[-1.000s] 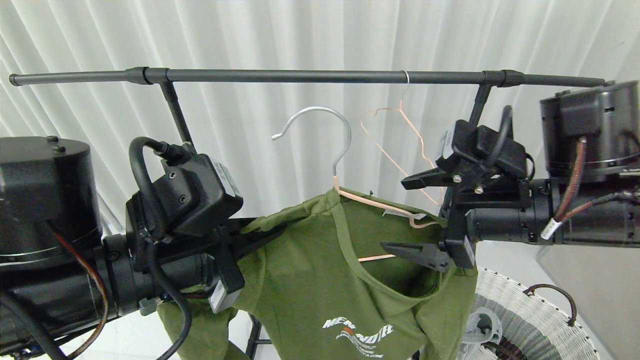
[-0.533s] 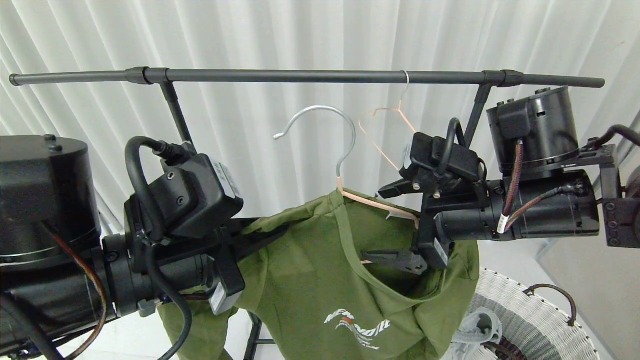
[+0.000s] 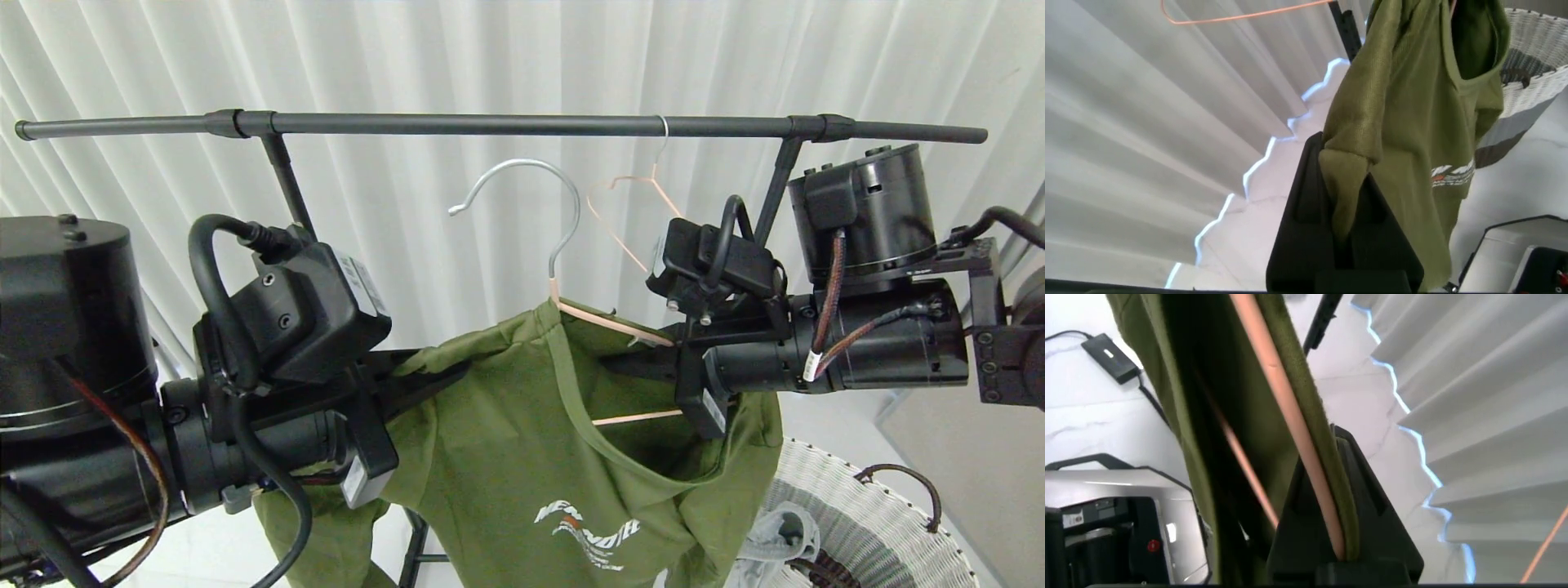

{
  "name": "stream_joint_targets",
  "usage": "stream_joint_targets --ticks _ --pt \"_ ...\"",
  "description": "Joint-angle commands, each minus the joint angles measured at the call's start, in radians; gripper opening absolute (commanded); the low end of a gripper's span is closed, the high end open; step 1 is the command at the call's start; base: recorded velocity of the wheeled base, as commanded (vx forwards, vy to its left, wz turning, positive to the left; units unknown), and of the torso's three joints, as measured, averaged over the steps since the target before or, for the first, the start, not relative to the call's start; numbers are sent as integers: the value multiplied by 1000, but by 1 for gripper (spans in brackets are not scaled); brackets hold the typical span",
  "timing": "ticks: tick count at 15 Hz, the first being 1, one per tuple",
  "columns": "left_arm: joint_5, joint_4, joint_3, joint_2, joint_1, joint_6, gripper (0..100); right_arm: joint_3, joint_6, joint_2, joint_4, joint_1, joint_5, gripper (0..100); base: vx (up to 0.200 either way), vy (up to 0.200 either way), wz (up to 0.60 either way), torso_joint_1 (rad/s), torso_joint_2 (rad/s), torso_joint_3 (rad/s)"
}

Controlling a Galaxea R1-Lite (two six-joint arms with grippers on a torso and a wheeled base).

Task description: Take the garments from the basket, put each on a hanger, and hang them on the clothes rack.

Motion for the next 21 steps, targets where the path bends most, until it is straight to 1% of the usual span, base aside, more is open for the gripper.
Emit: stream_joint_targets --ticks 1,3,4,6,8,9,11,14,15,18,21 --pt "0 -5 1 5 1 1 0 0 -1 -7 1 0 -1 0 0 0 0 0 0 0" --pt "1 -6 1 2 1 1 0 3 -21 -19 -15 0 -1 0 0 0 0 0 0 0" --pt "1 -6 1 5 1 1 100 4 -27 -27 -16 0 -1 0 0 0 0 0 0 0" --pt "8 -6 1 8 14 1 100 8 -51 -47 -15 -5 -2 0 0 0 0 0 0 0" --pt "8 -6 3 0 50 -4 100 11 -79 -67 -10 -22 -7 0 0 0 0 0 0 0" --pt "6 -6 7 -13 74 -8 100 14 -90 -81 -4 -35 -22 0 0 0 0 0 0 0" --pt "3 -6 23 -53 86 -13 100 43 -96 -110 1 -66 -51 0 0 0 0 0 0 0" --pt "3 -6 101 -119 91 -30 100 78 -97 -145 2 -101 -56 0 0 0 0 0 0 0" --pt "3 -6 145 -130 122 -30 100 86 -97 -159 2 -106 -63 0 0 0 0 0 0 0" --pt "4 -6 159 -98 192 -22 100 86 -97 -173 5 -101 -66 0 0 0 0 0 0 0" --pt "4 -6 161 -69 221 -24 100 87 -97 -174 2 -94 -66 0 0 0 0 0 0 0"
